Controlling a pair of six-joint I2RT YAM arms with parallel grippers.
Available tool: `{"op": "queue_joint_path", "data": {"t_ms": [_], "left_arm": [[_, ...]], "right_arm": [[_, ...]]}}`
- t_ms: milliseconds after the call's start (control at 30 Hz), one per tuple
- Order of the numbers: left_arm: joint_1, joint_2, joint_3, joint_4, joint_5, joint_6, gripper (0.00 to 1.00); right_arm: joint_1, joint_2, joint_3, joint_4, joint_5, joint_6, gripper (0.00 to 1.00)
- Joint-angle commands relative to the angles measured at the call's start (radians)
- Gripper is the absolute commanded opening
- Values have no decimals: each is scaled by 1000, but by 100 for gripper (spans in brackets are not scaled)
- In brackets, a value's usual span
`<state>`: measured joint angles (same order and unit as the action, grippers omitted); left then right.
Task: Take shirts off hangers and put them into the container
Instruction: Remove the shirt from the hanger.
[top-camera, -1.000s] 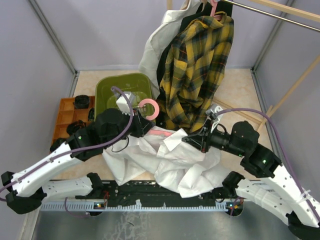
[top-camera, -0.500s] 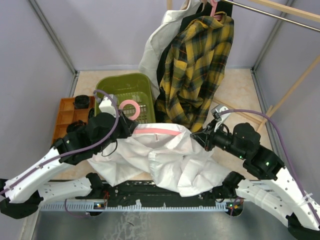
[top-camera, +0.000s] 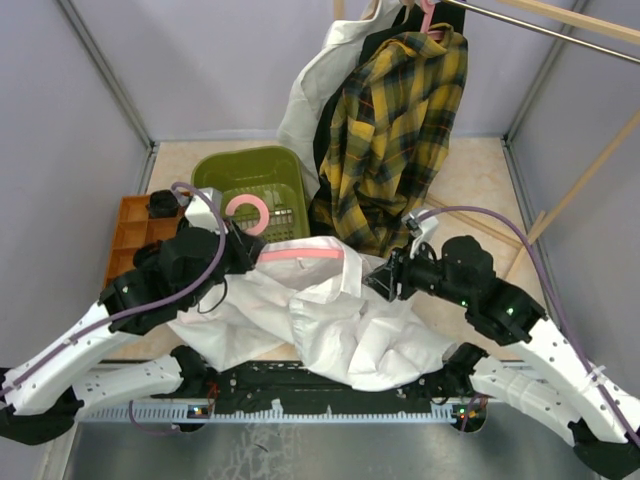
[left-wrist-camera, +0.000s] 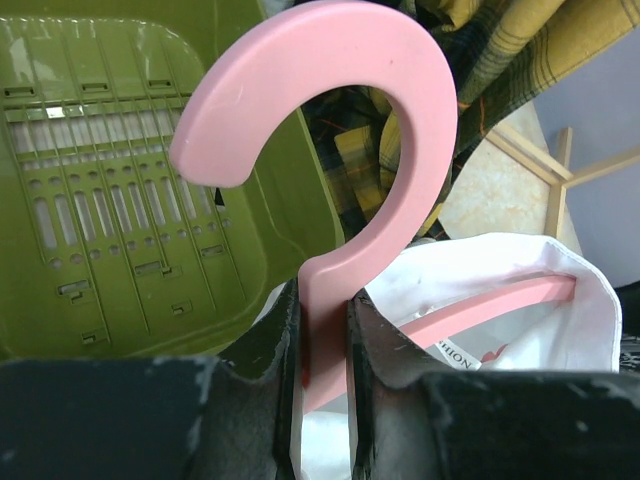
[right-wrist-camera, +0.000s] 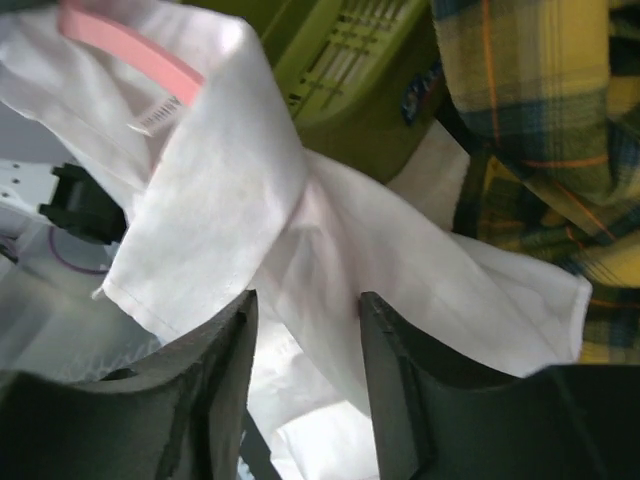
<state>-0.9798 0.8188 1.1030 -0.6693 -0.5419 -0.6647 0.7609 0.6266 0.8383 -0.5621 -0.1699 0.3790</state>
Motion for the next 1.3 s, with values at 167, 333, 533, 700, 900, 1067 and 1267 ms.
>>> {"op": "queue_joint_path", "data": {"t_ms": [167, 333, 533, 700, 900, 1067, 1267], "left_arm": [[3, 17, 0, 36, 35, 24, 0], [3, 39, 8, 31, 42, 26, 0], [3, 58, 16, 28, 61, 34, 0], [3, 70, 28, 45, 72, 58, 0], [3, 43, 31, 13, 28, 51, 0], [3, 7, 31, -36, -19, 27, 0], [3, -52, 5, -54, -54, -10, 0]], "right_arm": [[-4, 138, 161, 150, -64, 30, 63], [22, 235, 237, 98, -35, -2, 71], [27, 277, 274, 94, -14, 7, 76], [102, 414, 334, 35, 19, -8, 76], [124, 385, 285, -37, 84, -19, 31], [125, 219, 168, -46, 226, 7, 6], [124, 105, 97, -122, 309, 42, 0]]}}
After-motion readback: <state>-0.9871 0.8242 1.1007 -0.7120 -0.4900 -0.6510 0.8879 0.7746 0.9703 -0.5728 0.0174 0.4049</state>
